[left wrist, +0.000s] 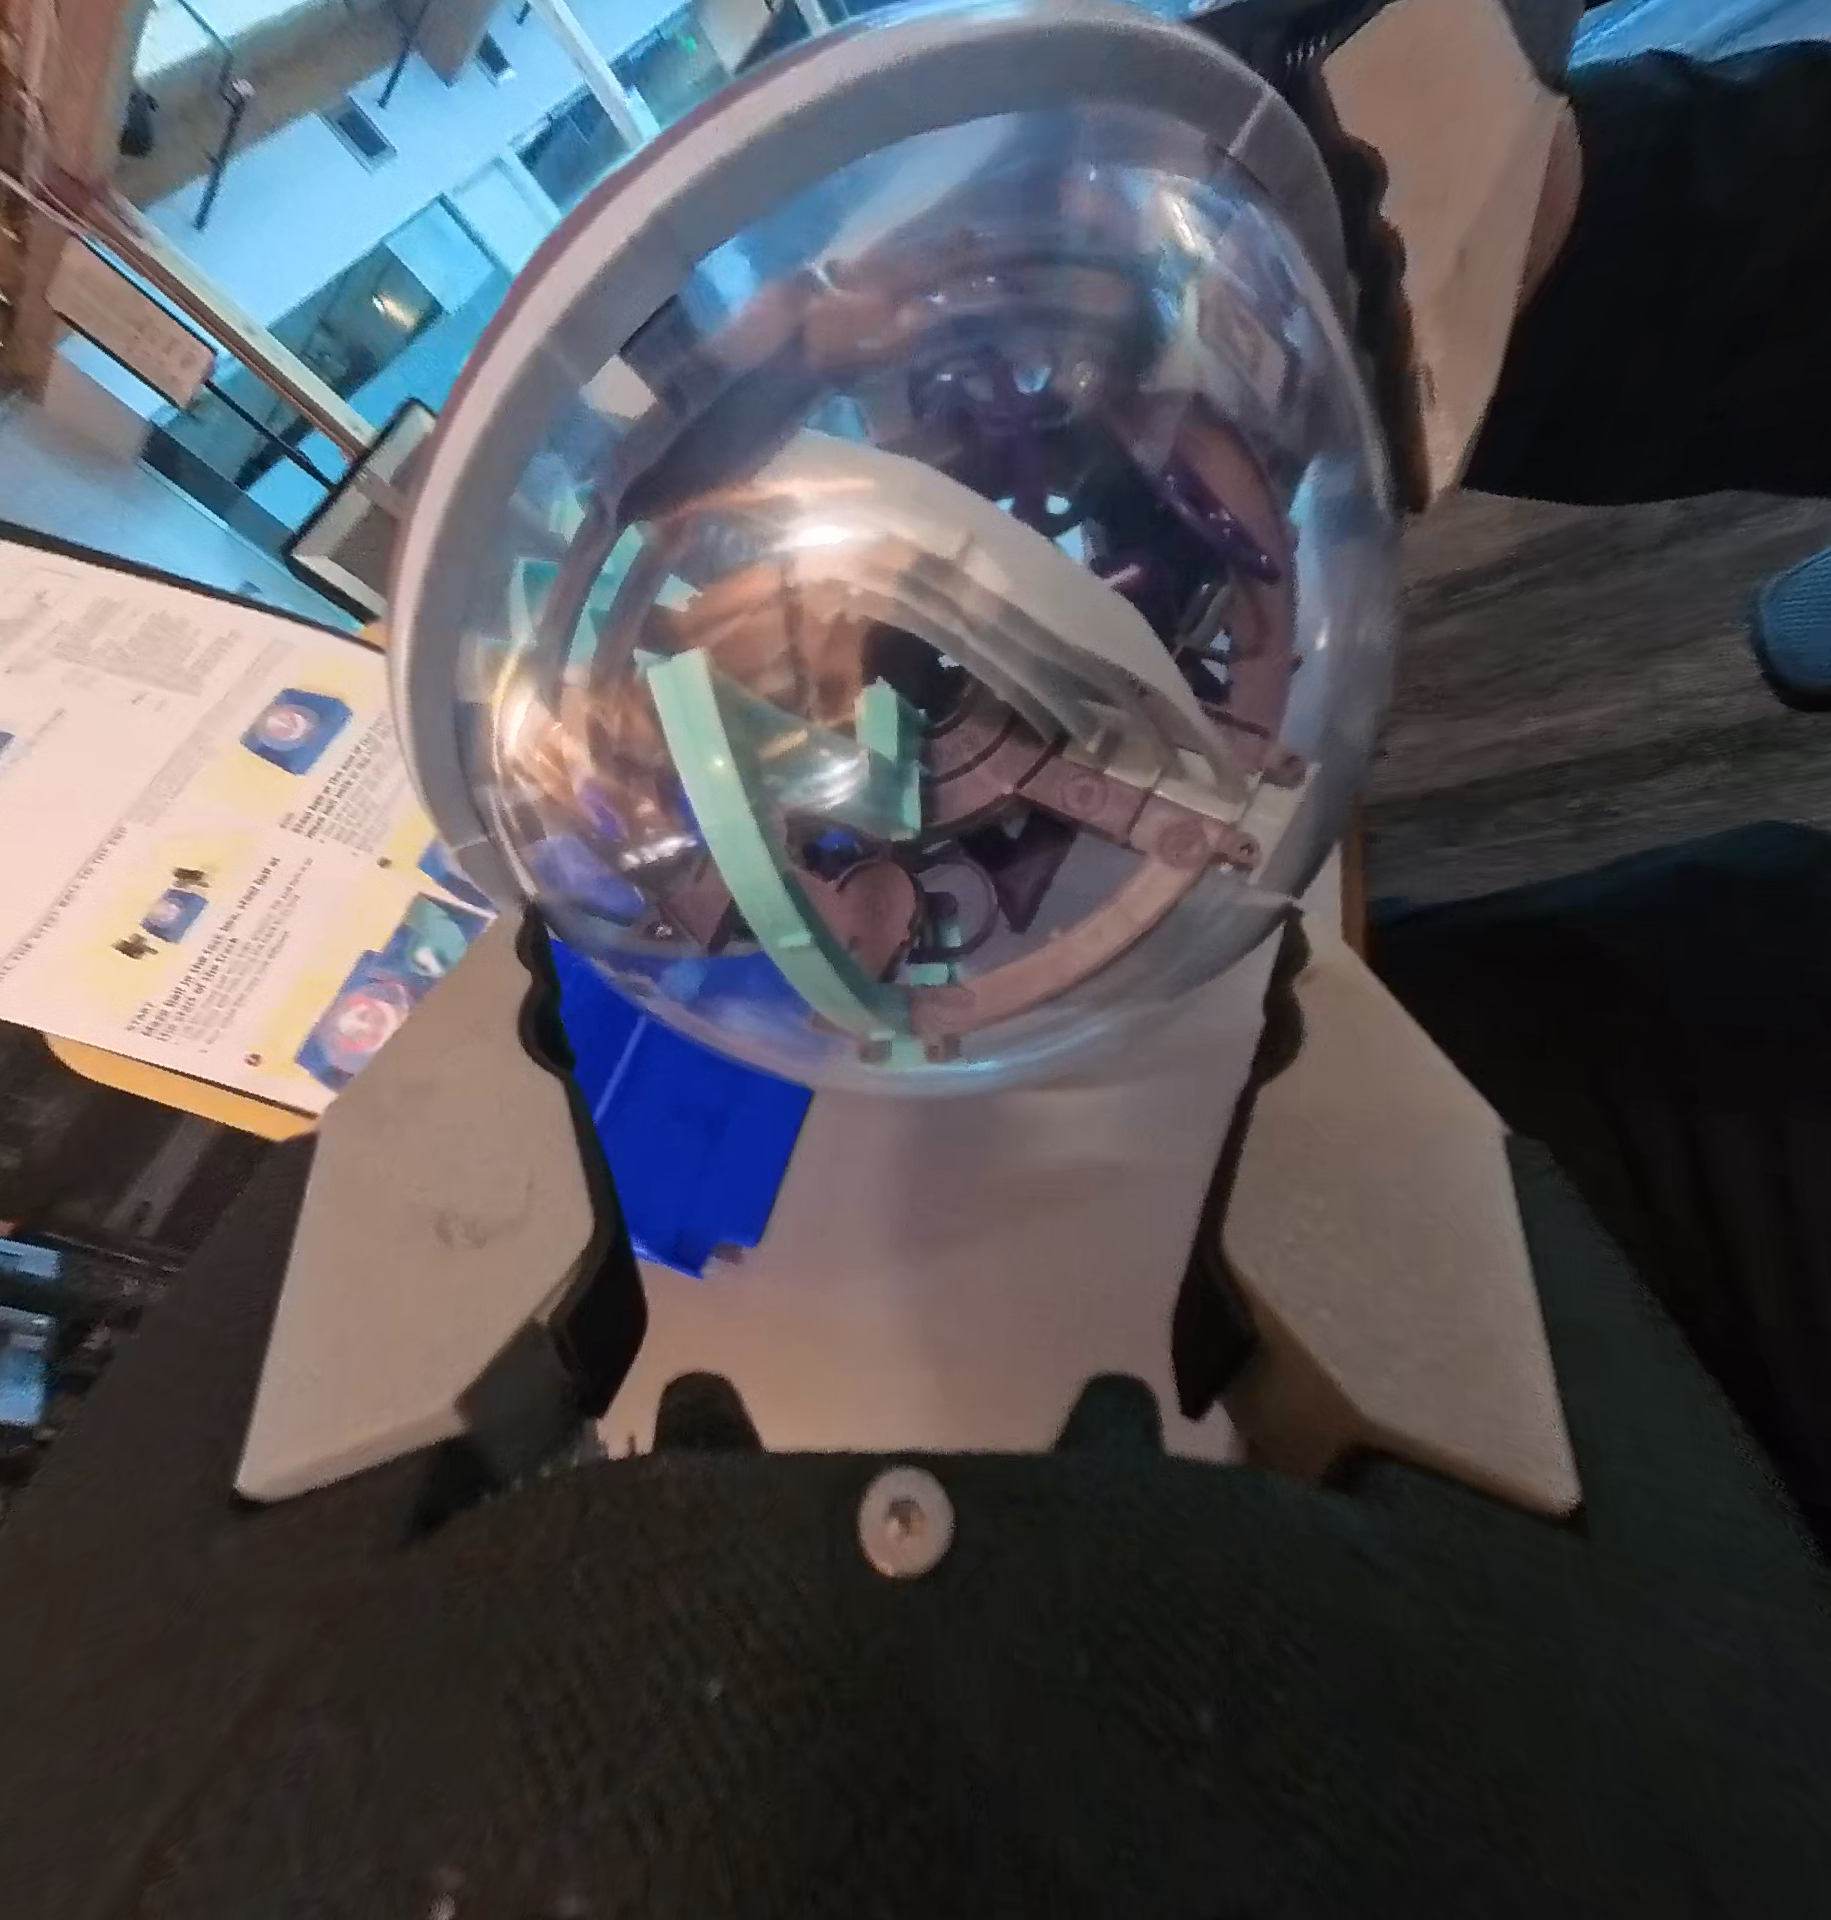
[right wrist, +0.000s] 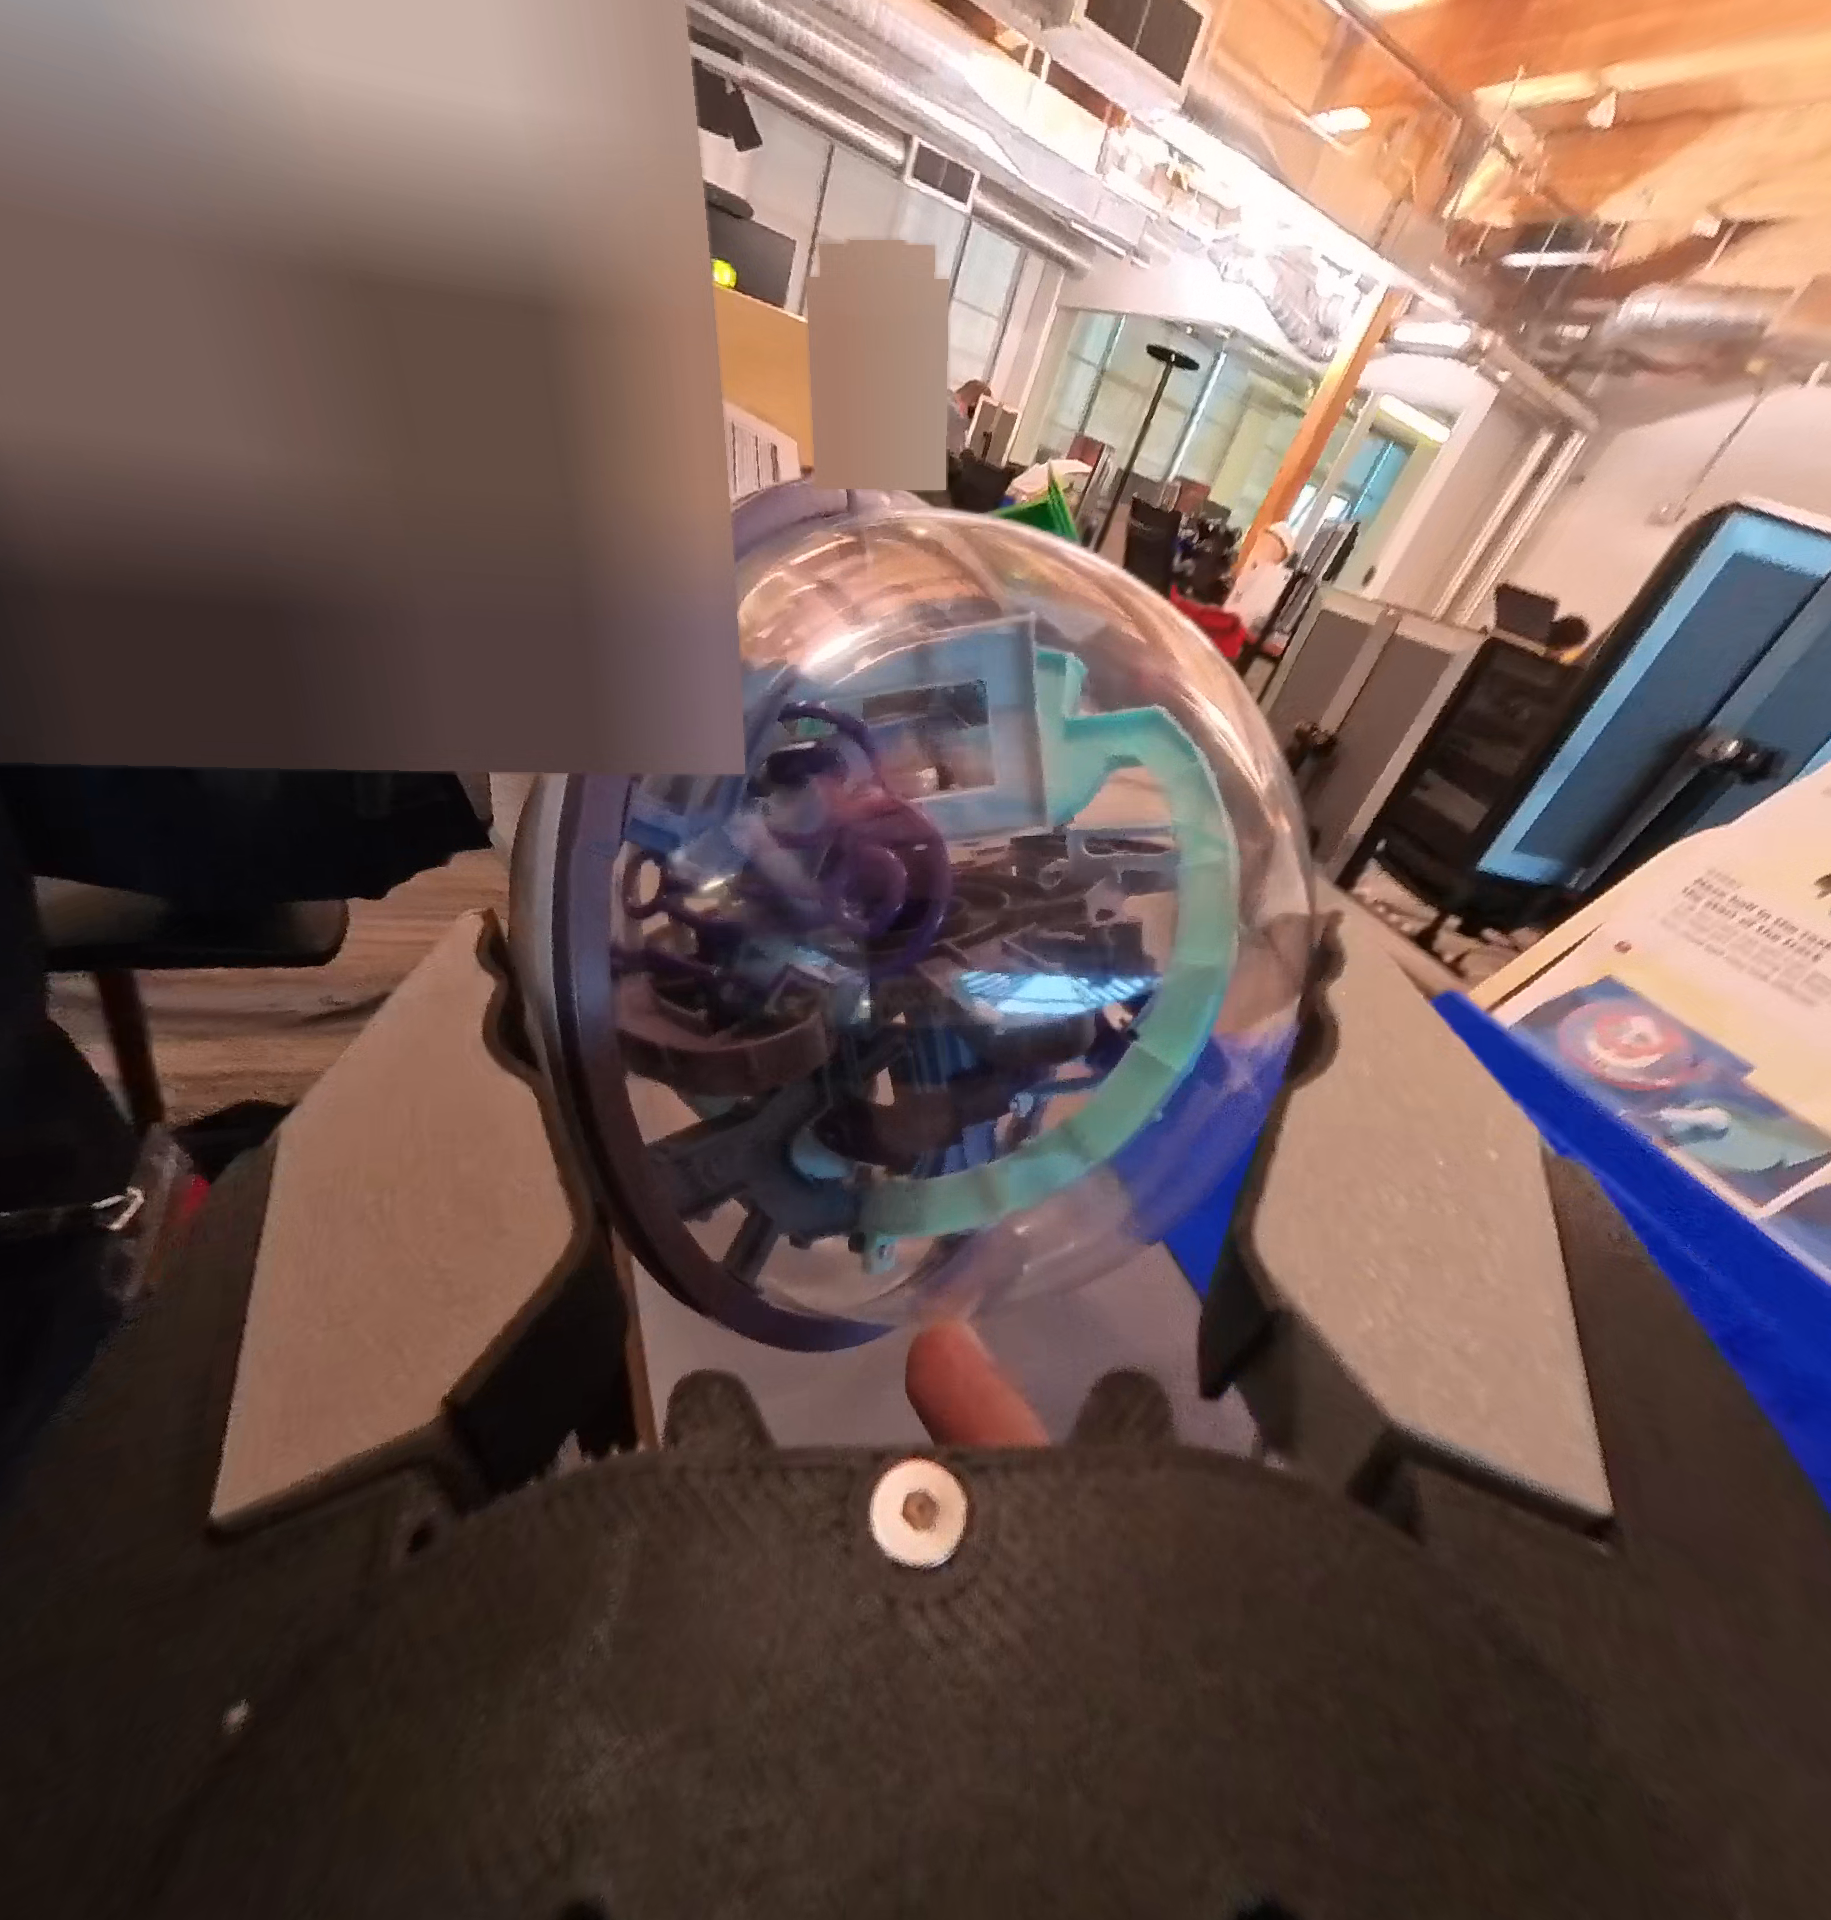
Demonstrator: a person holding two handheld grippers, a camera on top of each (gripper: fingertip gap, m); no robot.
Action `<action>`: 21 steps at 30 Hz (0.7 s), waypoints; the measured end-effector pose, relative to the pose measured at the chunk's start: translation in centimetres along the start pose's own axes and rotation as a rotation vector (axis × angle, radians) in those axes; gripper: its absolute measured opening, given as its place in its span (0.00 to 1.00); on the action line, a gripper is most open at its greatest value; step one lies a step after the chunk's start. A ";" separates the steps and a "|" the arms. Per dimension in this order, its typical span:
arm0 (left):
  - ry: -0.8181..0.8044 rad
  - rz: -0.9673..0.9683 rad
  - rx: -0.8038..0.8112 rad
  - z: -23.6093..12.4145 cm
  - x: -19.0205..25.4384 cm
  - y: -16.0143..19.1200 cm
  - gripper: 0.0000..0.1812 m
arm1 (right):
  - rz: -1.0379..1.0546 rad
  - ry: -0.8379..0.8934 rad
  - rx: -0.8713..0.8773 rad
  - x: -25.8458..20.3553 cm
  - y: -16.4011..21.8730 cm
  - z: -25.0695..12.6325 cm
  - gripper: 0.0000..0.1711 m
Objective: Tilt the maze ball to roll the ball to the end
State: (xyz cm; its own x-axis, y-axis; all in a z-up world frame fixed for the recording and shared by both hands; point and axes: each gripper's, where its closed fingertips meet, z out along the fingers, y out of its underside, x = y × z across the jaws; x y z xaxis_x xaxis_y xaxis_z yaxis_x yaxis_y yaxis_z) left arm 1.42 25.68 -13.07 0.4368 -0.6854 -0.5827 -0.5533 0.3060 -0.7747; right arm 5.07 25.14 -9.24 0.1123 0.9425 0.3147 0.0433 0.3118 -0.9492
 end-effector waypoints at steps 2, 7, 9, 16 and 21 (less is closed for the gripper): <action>0.020 -0.039 0.006 0.1 -0.1 0.2 0.73 | 0.052 -0.006 -0.007 0.4 0.2 0.2 0.84; 0.061 -0.097 0.032 0.1 -1.8 -0.4 0.73 | 0.119 -0.001 -0.038 1.9 -0.7 0.8 0.83; 0.082 -0.097 0.014 -0.1 -3.0 -1.0 0.73 | 0.123 0.018 -0.063 2.7 -1.8 1.3 0.83; 0.110 -0.084 0.051 -2.7 -7.1 -6.4 0.73 | 0.105 0.070 -0.110 4.1 -8.9 1.8 0.83; 0.103 -0.039 0.083 -4.8 -8.2 -10.5 0.73 | 0.051 0.107 -0.123 3.5 -13.9 1.3 0.83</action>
State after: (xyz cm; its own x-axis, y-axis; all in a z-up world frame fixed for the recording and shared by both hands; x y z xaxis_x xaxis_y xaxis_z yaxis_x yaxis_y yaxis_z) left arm 0.28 24.96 1.05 0.3791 -0.7610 -0.5265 -0.4751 0.3282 -0.8164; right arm 3.53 24.27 5.06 0.2219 0.9366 0.2712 0.1554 0.2406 -0.9581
